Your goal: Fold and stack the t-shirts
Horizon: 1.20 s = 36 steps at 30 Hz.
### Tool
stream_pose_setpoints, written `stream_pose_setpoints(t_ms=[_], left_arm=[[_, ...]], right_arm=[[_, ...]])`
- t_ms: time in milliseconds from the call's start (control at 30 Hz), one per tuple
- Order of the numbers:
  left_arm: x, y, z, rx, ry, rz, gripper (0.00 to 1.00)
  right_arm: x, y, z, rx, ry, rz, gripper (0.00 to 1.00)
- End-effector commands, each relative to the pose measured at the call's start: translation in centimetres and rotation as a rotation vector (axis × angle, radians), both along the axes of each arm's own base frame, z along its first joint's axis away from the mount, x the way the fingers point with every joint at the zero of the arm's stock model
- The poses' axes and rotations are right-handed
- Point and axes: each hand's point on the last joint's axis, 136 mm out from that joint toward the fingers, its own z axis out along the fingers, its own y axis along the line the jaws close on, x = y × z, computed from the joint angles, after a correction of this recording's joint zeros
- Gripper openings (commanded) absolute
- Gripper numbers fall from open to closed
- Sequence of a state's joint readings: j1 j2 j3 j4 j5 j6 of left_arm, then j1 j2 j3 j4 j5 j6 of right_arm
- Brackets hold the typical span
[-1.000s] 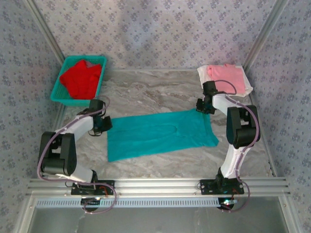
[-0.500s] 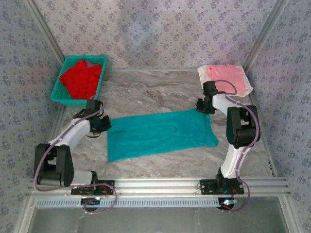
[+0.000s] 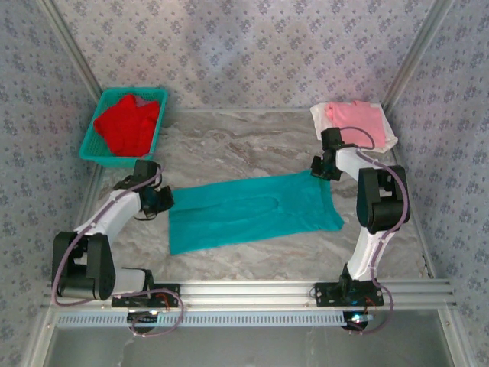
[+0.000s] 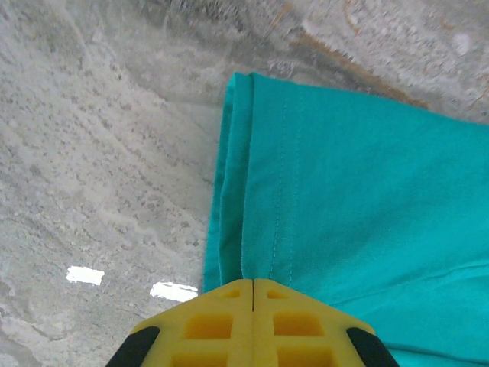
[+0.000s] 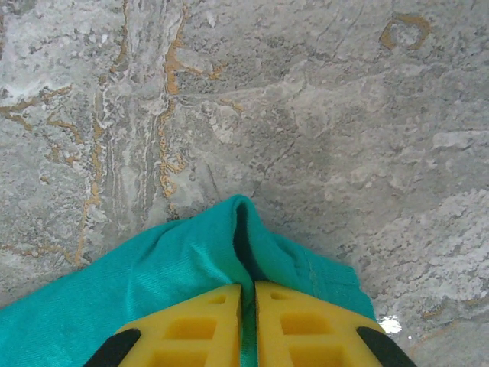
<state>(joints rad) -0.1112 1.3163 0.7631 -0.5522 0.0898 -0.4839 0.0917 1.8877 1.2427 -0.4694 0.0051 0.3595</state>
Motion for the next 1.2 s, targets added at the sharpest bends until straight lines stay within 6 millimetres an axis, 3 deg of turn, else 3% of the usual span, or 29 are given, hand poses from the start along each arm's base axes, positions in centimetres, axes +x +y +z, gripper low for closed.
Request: stream_pose_setpoints(t_ms=[0,200,233,267,333,400,533,633,733,800,833,900,1000,1167], left_arm=[[-1.1,0.7,-1.6,0.02,0.054,0.016,0.0],[-1.1,1.2,-4.2,0.053,0.124,0.026,0.0],[-1.0,1.3,-4.3,0.058,0.121,0.033,0.02],[-0.8,1.4,-4.2,0.061,0.113,0.04,0.12],[-0.5,1.7,-3.8,0.076,0.098,0.054,0.33],[-0.2,2.0,-3.2,0.09,0.077,0.063,0.44],[0.4,2.4,-1.5,0.106,0.026,0.081,0.46],[1.3,1.5,1.1,0.141,-0.062,0.033,0.43],[2.6,-1.9,4.2,0.178,-0.175,-0.12,0.41],[3.4,-5.5,5.4,0.149,-0.23,-0.268,0.4],[3.6,-7.0,5.5,0.142,-0.244,-0.341,0.4],[4.0,-10.9,5.3,0.121,-0.248,-0.513,0.4],[4.2,-15.0,4.0,0.174,-0.198,-0.723,0.41],[4.1,-19.9,1.1,0.247,-0.112,-0.985,0.47]], right_arm=[[-0.1,-0.8,-0.6,-0.021,0.037,-0.036,0.15],[-0.2,-1.0,-0.7,-0.028,0.046,-0.042,0.15],[-0.2,-1.0,-0.7,-0.031,0.046,-0.043,0.15],[-0.2,-1.0,-0.5,-0.03,0.044,-0.044,0.16],[-0.2,-1.2,-0.1,-0.037,0.044,-0.049,0.19],[-0.2,-1.3,0.5,-0.043,0.034,-0.052,0.27],[0.0,-0.4,2.7,-0.04,-0.016,-0.027,0.31],[-0.2,1.2,4.9,-0.042,-0.078,0.029,0.32],[-0.4,2.5,6.5,-0.01,-0.142,0.065,0.33],[-0.3,3.3,7.3,0.027,-0.189,0.085,0.34],[-1.0,3.4,6.6,0.04,-0.183,0.091,0.34],[-1.2,3.8,6.8,0.064,-0.223,0.109,0.35],[-1.7,4.2,7.4,0.072,-0.281,0.14,0.37],[-2.8,4.4,7.9,0.086,-0.373,0.179,0.39]])
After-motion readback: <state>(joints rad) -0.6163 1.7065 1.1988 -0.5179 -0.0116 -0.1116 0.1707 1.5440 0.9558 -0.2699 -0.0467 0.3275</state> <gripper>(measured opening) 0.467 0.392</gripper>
